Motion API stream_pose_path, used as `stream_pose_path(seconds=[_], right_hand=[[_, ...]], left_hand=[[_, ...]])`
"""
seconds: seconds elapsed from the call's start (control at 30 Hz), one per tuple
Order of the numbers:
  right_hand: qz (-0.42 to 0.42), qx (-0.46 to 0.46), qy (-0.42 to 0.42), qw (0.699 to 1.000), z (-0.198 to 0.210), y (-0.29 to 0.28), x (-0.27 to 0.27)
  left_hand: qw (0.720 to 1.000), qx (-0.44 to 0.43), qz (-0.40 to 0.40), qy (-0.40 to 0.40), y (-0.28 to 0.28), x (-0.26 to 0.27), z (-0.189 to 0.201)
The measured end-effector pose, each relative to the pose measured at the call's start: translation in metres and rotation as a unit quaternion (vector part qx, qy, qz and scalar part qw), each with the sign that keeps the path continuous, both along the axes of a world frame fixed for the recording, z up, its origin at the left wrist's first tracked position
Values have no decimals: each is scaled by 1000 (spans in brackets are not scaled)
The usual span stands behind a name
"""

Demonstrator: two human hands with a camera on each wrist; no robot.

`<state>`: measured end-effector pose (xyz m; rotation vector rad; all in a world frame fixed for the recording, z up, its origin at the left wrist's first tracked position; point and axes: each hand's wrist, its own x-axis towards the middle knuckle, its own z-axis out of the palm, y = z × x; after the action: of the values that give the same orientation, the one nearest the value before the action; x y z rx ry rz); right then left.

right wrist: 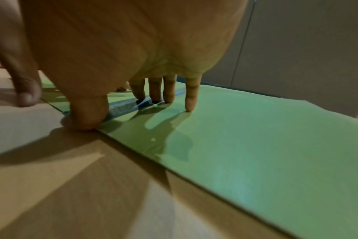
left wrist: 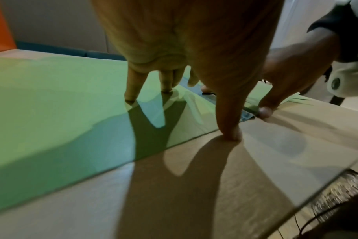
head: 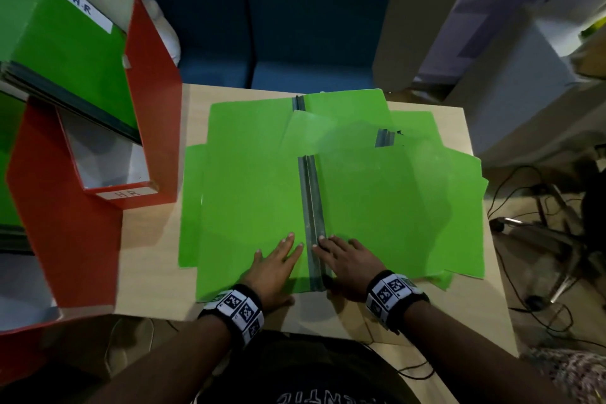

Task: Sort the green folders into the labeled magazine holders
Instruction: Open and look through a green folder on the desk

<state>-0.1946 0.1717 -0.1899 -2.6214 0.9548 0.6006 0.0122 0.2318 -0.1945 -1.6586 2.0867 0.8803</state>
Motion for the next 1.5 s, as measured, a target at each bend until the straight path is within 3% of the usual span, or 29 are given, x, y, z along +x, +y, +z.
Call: stream_pose_path(seconds=[0.13,0.23,0.4,0.5,0.7,0.9,1.07,1.2,1.33,1.5], right_hand=[[21,-27,-25,999,-4,13,-1],[41,-24,9,999,-12,19,0],[73,-53,20,996,-18,24,-6],[56,-38,33,997,-18,28,-5],[107,10,37,994,-10,33,-7],[110,36,38,993,-9,31,-5],[142,-4,41,989,-19,41,-5],[187,-36,12,982,-16,42,-8],[284,-113,-29,952,-23,38,-14],[315,-133,-99,935,-14,25,-15]], left_hand=[[999,22,-36,-7,4,2,6],[997,39,-61,-18,6,0,9],[995,-12,-91,-47,16,4,6],[994,4,-105,-44,19,7,4],[987,24,-149,-48,23,2,8],[989,55,-129,-49,26,-4,11],[988,70,-122,-63,28,-12,16],[989,68,-114,-66,31,-14,13],[988,41,-125,-83,34,-8,9],[991,20,-101,-81,35,0,6]])
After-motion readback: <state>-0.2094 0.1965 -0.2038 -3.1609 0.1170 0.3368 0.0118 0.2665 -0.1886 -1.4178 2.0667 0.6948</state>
